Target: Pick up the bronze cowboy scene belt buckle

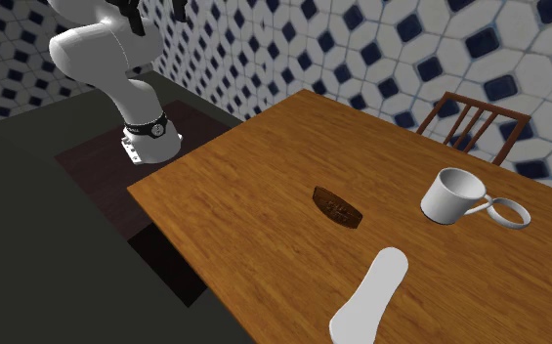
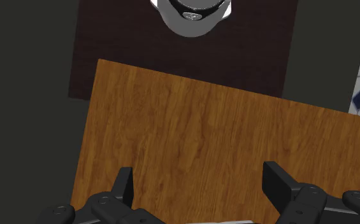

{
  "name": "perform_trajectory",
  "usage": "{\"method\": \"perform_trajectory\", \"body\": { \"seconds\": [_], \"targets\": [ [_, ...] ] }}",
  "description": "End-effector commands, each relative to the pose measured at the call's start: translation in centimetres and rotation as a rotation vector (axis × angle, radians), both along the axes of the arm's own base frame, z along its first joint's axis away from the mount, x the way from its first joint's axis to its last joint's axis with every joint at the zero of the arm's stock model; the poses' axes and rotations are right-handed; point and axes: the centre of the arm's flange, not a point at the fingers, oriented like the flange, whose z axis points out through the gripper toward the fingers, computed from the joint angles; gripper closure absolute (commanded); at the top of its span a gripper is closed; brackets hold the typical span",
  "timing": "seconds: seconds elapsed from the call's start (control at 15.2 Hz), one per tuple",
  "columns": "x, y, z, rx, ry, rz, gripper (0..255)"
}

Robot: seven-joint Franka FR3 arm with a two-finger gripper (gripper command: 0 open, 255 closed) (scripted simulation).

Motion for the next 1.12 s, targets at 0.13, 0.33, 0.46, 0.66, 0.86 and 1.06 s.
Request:
{"method": "perform_trajectory", "body": {
  "seconds": [0.13, 0.33, 0.46, 0.66, 0.86, 1.06],
  "targets": [
    [2.2, 0.5, -1.4, -0.001, 0.003, -0.003, 0],
    [5.5, 1.3, -3.6, -0.002, 0.008, -0.009, 0],
    [7.7, 1.7, -5.1, -0.002, 0.012, -0.012, 0],
    [11.0, 2.5, -7.3, -0.003, 0.017, -0.017, 0],
    [14.3, 3.1, -9.5, -0.004, 0.022, -0.022, 0],
    [17.6, 3.8, -11.7, -0.005, 0.027, -0.028, 0]
  ]
}}
